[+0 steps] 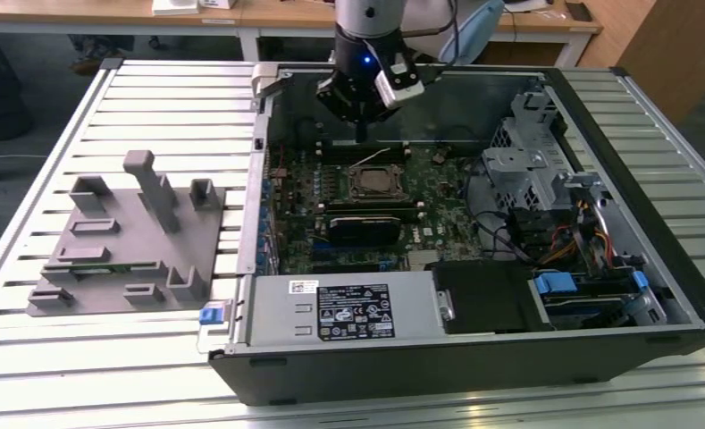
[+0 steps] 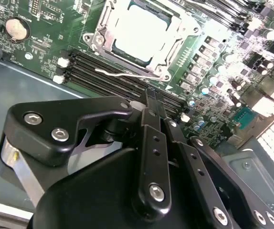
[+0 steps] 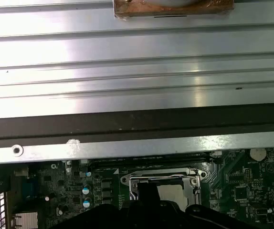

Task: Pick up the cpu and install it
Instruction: 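Install the first cpu locking lever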

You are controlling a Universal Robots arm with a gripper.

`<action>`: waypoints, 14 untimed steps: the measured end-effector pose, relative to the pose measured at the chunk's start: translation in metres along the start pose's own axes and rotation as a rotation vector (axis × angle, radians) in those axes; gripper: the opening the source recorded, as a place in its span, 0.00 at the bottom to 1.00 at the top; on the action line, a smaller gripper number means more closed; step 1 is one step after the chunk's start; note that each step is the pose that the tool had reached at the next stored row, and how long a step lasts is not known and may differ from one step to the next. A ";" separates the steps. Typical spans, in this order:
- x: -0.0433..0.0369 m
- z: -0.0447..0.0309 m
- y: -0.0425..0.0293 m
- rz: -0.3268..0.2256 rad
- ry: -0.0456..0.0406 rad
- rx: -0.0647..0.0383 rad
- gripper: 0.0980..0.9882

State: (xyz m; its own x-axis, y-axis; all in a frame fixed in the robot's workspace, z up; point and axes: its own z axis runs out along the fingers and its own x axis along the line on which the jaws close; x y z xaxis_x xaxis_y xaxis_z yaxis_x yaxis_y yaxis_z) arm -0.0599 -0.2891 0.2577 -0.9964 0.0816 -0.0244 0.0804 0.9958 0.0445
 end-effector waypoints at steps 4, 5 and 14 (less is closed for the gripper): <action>-0.0037 0.0002 0.0006 0.000 0.0000 0.000 0.01; -0.0047 0.0002 0.0007 0.000 0.0000 0.000 0.01; -0.0132 0.0006 0.0021 0.000 0.0001 0.000 0.01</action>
State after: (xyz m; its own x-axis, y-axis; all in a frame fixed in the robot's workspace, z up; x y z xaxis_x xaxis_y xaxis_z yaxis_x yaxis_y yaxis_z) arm -0.0466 -0.2881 0.2576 -0.9964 0.0815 -0.0244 0.0804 0.9958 0.0444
